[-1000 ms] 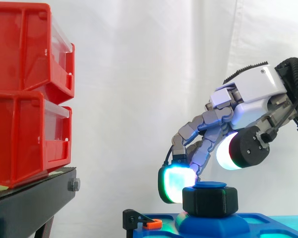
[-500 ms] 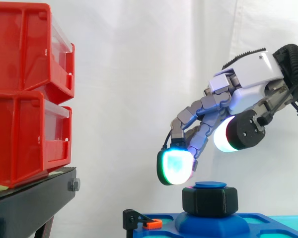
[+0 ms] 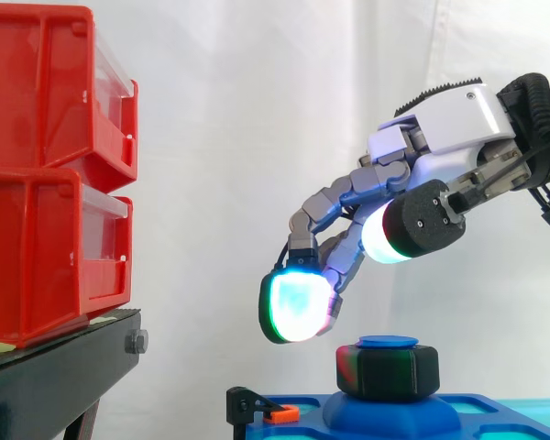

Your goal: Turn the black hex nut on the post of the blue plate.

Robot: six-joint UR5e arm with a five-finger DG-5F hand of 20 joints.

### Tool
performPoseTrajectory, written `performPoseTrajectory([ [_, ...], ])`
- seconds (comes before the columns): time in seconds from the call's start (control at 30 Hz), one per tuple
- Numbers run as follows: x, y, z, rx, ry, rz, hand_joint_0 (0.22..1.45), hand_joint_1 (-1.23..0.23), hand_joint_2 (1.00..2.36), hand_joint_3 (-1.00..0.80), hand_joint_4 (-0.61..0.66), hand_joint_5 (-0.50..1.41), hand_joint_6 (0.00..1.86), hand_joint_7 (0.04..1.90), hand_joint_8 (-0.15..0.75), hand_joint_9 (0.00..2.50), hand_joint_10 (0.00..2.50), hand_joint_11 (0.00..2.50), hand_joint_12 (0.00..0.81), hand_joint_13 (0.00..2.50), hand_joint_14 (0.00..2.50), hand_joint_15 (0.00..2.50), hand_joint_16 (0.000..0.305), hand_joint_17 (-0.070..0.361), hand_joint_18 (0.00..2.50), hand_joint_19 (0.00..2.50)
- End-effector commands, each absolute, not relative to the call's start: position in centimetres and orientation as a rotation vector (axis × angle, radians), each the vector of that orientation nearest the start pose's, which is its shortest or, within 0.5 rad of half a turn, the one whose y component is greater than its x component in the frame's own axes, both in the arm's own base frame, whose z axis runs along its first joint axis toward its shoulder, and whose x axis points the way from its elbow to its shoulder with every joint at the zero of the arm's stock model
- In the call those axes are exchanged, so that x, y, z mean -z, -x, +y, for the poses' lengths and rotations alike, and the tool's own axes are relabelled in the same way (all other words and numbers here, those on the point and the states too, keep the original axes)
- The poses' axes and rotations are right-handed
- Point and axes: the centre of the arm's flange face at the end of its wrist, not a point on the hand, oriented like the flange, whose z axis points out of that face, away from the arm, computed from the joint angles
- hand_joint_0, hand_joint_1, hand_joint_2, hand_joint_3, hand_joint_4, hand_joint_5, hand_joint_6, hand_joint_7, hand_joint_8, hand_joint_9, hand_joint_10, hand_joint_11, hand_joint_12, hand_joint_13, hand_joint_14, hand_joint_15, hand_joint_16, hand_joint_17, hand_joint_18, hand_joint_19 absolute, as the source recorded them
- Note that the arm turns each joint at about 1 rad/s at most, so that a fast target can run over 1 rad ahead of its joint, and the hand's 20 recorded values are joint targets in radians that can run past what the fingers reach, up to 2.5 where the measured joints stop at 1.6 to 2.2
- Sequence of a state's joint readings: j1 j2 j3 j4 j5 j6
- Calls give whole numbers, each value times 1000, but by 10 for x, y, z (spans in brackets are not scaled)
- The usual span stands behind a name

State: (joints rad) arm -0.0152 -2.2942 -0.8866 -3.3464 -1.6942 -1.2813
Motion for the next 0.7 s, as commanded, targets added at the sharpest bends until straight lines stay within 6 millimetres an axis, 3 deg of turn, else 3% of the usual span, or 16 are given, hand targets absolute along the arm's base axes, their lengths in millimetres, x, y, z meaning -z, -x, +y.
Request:
performPoseTrajectory([
  [0.0,-344,-746,-122,-306,-195,1810,499,-325,1000,-500,228,-155,503,903,263,673,12,296,349,436,4,106,55,123,257,119],
  [0.13,-337,-747,-108,-306,-198,1823,500,-322,1000,-500,227,-155,503,900,264,673,10,292,348,435,4,110,54,122,255,120],
  [0.33,-337,-747,-103,-311,-199,1833,500,-323,1000,-500,235,-155,503,904,264,669,13,298,349,436,4,109,54,122,256,119],
  [0.67,-335,-740,-107,-299,-193,1874,501,-324,1000,-500,230,-154,503,907,264,672,10,296,348,439,4,106,54,122,257,127],
])
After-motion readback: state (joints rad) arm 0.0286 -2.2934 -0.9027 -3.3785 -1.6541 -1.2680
